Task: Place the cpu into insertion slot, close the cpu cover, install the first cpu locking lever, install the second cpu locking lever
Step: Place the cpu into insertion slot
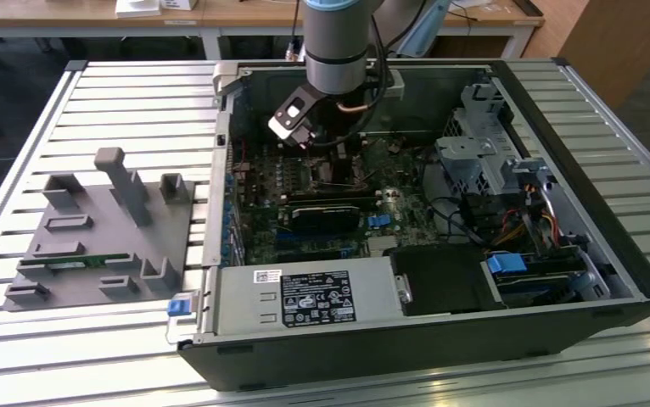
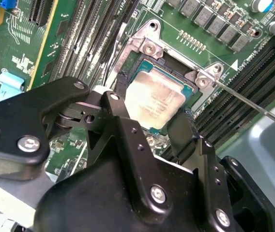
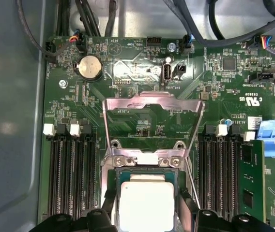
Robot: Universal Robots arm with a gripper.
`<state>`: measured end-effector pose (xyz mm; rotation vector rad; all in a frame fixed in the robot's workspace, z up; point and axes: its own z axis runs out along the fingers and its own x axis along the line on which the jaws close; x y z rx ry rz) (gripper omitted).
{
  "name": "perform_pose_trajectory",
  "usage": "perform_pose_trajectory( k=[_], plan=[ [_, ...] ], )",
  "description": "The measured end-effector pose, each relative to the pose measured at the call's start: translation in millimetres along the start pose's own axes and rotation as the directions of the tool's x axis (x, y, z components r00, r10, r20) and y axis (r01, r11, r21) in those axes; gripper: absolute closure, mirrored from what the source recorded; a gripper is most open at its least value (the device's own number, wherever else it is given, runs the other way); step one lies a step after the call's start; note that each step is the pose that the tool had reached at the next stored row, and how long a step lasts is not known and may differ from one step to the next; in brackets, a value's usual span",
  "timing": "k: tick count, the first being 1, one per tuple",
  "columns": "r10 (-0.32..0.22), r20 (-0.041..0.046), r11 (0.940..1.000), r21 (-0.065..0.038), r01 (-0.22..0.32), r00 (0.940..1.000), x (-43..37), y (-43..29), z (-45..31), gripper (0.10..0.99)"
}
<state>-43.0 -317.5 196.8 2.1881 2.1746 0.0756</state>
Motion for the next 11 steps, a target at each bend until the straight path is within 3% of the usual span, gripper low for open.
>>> perform_pose_trajectory(
  k=[6,11],
  plan=[
    [0.000,-0.0002,1.0000,0.002,0.000,1.0000,0.0,1.1,-10.5,0.494],
    [0.000,-0.0004,1.0000,0.006,0.000,1.0000,0.0,1.7,-12.0,0.733]
  ],
)
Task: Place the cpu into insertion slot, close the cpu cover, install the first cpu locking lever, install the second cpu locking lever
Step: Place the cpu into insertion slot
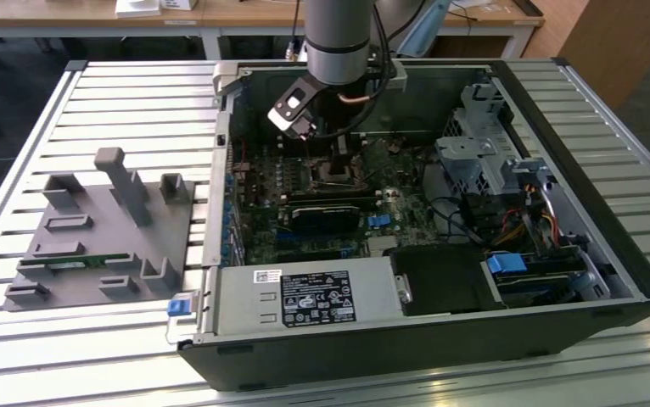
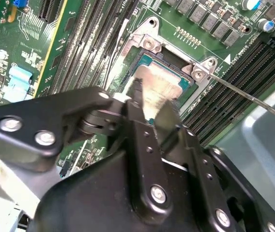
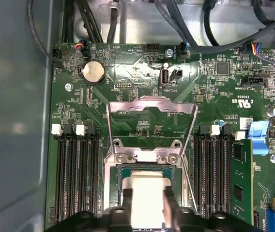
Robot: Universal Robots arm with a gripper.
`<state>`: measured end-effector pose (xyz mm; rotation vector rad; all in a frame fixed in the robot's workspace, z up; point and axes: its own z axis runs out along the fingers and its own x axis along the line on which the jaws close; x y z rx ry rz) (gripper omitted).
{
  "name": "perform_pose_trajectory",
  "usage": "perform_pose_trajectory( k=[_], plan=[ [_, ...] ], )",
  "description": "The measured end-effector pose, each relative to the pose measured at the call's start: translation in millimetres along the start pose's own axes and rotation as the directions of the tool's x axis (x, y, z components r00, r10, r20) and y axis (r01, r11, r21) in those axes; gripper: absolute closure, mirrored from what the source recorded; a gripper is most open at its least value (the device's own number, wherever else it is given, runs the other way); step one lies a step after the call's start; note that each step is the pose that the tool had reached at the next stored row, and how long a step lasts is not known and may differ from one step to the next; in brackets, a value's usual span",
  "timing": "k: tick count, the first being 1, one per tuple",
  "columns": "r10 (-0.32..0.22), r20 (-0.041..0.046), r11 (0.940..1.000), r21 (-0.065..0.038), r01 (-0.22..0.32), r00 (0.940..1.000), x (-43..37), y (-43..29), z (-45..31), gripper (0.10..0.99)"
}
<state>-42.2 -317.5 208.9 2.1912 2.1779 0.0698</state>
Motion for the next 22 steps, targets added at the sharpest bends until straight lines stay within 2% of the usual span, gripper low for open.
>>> perform_pose_trajectory(
  k=[1,3,5,6,7,22],
  plan=[
    [0.000,0.0001,1.0000,0.001,0.000,1.0000,0.0,0.0,-0.1,0.792],
    [0.000,0.0003,1.0000,0.002,0.000,1.0000,0.0,0.0,-0.2,0.792],
    [0.000,0.0004,1.0000,0.002,0.000,1.0000,0.0,0.0,-0.4,0.910],
    [0.000,0.0005,1.0000,0.002,0.000,1.0000,0.0,0.0,-0.6,0.910],
    [0.000,0.0003,1.0000,0.002,0.000,1.0000,0.0,0.0,-0.6,0.965],
    [0.001,0.0003,1.0000,0.002,-0.001,1.0000,0.0,0.4,-5.1,0.980]
  ],
)
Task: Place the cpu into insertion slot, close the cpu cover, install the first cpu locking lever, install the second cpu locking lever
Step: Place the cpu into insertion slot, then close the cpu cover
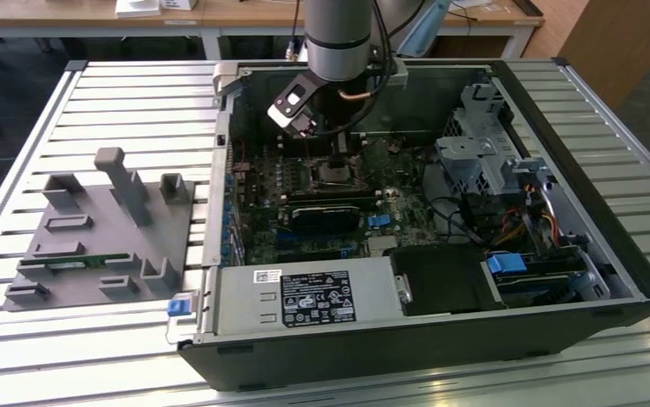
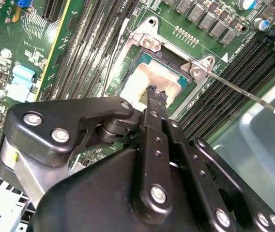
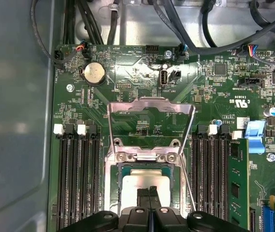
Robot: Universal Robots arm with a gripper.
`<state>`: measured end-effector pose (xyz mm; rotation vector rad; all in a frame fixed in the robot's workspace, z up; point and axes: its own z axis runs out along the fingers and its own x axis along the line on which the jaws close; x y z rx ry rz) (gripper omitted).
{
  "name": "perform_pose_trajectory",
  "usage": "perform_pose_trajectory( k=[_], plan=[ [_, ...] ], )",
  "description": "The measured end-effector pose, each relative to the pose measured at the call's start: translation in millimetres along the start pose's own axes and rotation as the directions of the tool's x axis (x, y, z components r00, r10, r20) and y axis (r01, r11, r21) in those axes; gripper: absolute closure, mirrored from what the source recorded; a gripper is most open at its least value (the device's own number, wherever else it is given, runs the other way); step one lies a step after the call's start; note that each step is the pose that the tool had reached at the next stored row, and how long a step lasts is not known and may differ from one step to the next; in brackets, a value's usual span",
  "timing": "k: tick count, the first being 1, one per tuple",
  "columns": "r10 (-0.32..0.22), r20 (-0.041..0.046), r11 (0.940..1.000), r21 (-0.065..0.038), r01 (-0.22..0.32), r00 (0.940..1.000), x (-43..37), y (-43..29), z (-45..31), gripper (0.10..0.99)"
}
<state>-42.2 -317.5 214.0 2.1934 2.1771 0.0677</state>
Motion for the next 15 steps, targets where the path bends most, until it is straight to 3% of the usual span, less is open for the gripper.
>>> perform_pose_trajectory(
  k=[15],
  plan=[
    [0.001,0.0001,1.0000,0.000,-0.001,1.0000,0.0,0.2,-3.7,0.980]
  ],
)
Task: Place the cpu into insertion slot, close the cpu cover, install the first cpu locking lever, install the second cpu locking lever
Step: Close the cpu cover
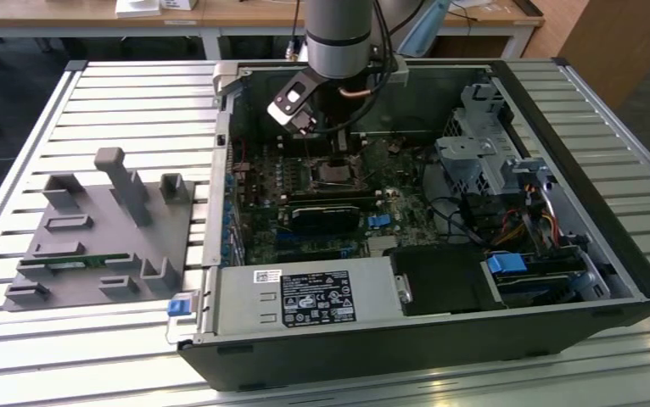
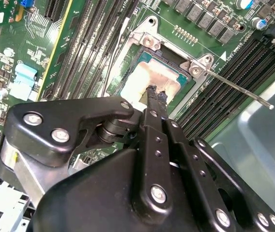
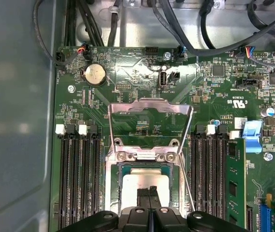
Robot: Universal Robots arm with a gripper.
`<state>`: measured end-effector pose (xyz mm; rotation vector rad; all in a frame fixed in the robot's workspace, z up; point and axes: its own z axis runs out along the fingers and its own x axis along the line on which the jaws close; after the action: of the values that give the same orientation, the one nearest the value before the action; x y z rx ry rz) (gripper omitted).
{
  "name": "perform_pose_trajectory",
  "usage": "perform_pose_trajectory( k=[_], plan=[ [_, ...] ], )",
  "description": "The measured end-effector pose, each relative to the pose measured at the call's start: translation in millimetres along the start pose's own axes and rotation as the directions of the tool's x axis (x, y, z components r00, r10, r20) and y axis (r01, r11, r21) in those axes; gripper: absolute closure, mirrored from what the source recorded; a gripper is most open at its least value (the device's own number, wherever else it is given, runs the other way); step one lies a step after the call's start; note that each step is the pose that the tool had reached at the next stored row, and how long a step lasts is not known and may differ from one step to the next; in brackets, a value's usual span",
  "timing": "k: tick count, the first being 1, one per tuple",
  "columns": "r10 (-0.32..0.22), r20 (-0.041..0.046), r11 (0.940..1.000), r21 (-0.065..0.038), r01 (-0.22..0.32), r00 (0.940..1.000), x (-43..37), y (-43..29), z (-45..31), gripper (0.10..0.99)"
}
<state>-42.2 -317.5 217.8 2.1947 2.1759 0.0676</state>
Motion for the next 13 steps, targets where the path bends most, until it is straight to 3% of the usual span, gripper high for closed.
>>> perform_pose_trajectory(
  k=[13],
  plan=[
    [0.003,-0.0002,1.0000,0.000,-0.003,1.0000,0.0,0.3,-4.2,0.980]
  ],
)
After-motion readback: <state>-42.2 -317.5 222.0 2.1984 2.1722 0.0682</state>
